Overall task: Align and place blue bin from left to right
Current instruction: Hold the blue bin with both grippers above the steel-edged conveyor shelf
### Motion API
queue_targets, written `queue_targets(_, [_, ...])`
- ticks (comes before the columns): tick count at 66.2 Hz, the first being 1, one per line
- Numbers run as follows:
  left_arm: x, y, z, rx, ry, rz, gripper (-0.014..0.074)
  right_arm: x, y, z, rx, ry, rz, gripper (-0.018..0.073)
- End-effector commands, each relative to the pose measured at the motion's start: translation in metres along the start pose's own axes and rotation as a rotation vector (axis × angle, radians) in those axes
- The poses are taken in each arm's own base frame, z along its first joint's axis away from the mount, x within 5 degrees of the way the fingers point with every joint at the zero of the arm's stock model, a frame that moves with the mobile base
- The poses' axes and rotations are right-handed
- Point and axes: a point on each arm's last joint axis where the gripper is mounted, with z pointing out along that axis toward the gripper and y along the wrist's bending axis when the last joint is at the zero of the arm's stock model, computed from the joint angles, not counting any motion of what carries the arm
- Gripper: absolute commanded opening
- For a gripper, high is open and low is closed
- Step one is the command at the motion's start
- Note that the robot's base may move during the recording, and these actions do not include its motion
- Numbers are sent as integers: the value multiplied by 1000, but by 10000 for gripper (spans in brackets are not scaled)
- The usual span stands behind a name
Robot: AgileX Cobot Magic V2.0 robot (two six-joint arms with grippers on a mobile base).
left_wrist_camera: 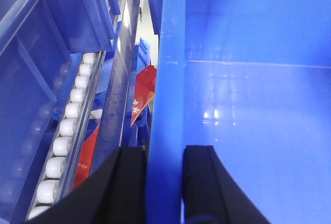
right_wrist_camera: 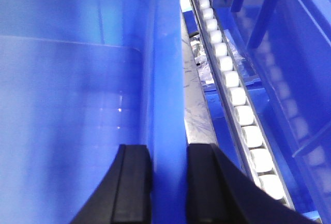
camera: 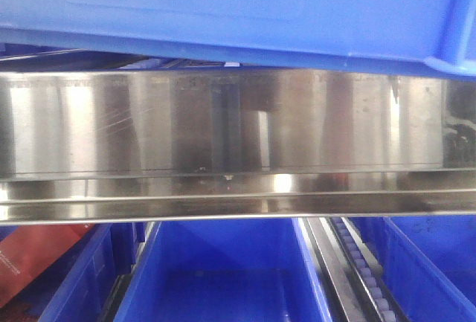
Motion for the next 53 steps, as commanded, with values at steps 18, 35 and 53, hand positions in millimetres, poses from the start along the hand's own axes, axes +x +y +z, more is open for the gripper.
queue_targets(18, [-10, -12, -9, 133, -103, -19, -111, -25, 28, -14, -312, -290, 4, -70])
queue_targets(35, [-10, -12, -9, 133, -103, -19, -111, -25, 28, -14, -312, -290, 4, -70])
queue_targets(53, [-12, -14, -10, 151, -127, -18, -111, -24, 29, -12, -307, -283, 1, -70])
